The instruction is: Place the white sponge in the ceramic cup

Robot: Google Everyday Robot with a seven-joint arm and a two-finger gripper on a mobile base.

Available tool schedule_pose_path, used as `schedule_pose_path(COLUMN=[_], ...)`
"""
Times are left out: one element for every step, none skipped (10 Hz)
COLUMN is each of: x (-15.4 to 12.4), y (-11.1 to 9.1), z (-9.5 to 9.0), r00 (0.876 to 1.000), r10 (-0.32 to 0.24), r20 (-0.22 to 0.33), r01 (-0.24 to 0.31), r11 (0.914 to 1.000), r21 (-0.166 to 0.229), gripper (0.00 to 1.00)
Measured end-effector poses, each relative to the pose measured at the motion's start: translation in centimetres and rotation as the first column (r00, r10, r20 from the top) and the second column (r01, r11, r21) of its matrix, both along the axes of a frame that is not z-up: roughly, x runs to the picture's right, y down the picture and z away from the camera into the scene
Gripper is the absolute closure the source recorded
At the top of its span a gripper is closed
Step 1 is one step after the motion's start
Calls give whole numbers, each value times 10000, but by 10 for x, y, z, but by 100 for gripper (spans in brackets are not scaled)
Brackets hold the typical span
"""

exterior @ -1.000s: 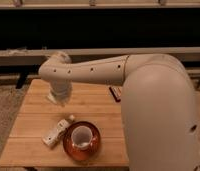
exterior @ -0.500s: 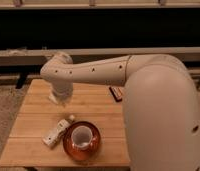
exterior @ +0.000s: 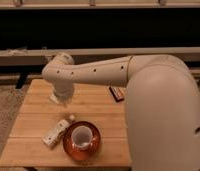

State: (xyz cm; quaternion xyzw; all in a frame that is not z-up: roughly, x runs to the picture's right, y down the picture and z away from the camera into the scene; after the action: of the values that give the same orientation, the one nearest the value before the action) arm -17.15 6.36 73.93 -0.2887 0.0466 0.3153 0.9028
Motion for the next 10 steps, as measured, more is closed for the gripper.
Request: schedule_pose_path(x=[-1, 1, 1, -1, -1, 0, 0, 1, 4, 9], y=[0, 0, 0, 0, 1, 2, 2, 2, 5, 10], z=[-1, -2, -3, -7, -11, -15, -20, -26, -36, -46], r00=[9999, 9997, 9996, 9992, 9989, 9985, 9980, 9977, 9972, 9970], r10=[8, 32, 10, -36, -75, -115, -168, -222, -290, -335], r20=[137, 233, 288, 386, 468, 527, 604, 645, 690, 696], r01=[-8, -29, -7, 40, 78, 118, 171, 225, 296, 344], r11=[10000, 10000, 10000, 10000, 9999, 9999, 9998, 9997, 9995, 9993], r21=[-54, -94, -97, -85, -64, -59, -48, -43, -73, -125], gripper=[94, 94, 94, 94, 94, 94, 94, 94, 94, 94])
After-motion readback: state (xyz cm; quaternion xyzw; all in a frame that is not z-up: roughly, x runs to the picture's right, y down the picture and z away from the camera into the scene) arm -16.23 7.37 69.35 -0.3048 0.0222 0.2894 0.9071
